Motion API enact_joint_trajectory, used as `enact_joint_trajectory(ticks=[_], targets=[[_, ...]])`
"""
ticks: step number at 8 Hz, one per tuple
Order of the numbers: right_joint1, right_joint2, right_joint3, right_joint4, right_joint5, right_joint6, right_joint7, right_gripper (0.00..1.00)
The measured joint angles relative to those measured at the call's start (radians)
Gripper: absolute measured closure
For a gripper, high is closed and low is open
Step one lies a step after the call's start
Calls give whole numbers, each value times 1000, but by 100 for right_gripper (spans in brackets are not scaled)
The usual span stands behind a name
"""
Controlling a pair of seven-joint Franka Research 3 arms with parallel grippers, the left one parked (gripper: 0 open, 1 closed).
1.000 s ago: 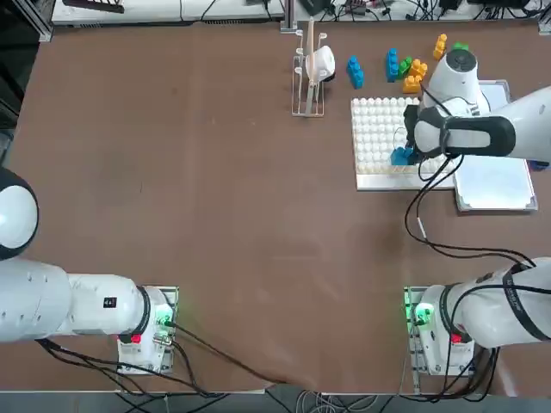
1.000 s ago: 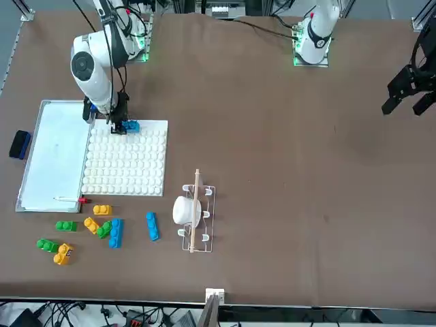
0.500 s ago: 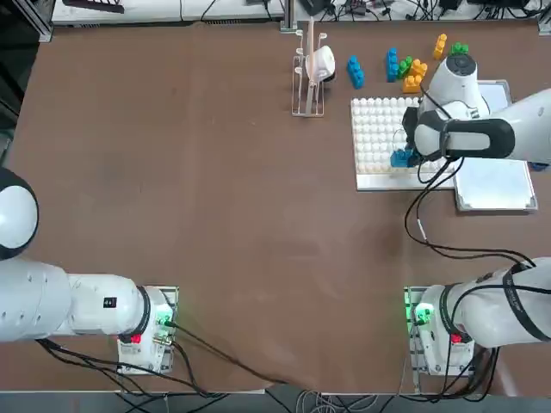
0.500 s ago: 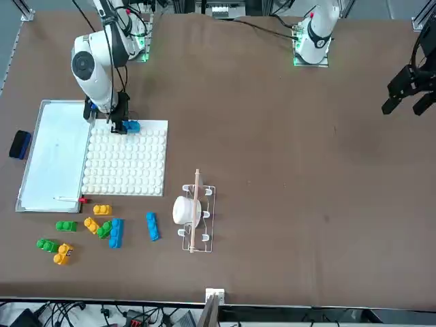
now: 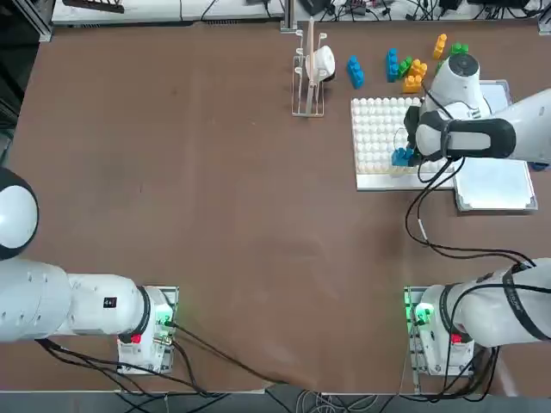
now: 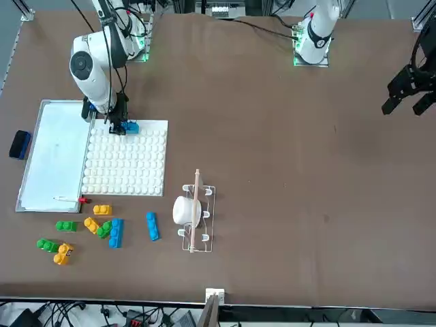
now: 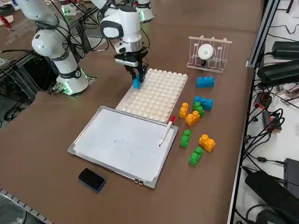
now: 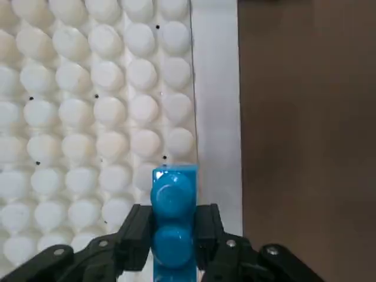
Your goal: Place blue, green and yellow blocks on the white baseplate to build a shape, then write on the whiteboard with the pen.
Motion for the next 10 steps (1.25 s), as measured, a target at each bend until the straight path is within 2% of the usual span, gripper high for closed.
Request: enact_joint_trajectory(ticks=[10], targets=[[2,38,1,-3,0,34,56,60]])
